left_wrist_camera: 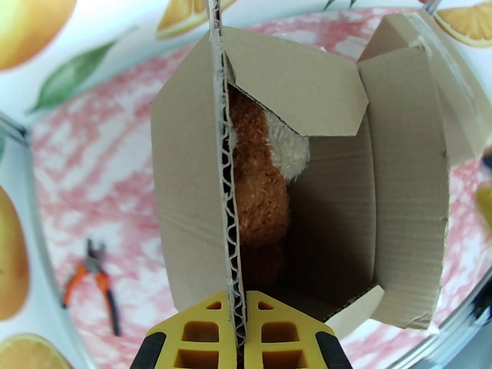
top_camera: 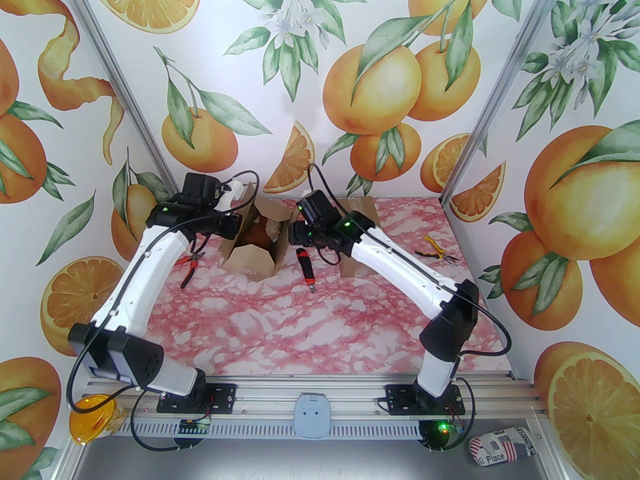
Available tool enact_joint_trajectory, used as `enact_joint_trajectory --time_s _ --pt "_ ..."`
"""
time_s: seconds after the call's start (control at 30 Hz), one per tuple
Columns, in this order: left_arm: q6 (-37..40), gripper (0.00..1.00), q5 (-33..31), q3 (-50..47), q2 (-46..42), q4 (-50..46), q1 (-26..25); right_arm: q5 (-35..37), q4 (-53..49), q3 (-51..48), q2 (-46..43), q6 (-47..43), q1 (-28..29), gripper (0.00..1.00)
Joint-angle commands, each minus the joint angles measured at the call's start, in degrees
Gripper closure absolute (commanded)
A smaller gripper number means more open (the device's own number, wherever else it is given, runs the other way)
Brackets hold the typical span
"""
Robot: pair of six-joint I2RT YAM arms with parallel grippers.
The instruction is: Unpack the express box
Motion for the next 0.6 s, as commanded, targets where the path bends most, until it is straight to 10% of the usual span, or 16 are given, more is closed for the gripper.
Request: enact_joint_trajectory --time_s 0.0,0.3,0.57 --pt "6.73 1.0 -1.75 0.65 -4.0 2.49 -1.06 0.43 3.19 3.21 -2.14 -12.28 -0.07 0.4" --pt "11.45 1.0 -4.8 -1.32 -9.69 4.5 -4.24 9.4 8.93 4.46 1.95 -35.88 4.82 0.01" --pt "10.29 1.0 -2.75 -0.83 -10.57 3.75 -5.82 15.3 18.59 -3.35 2.29 -48.93 7.45 0.0"
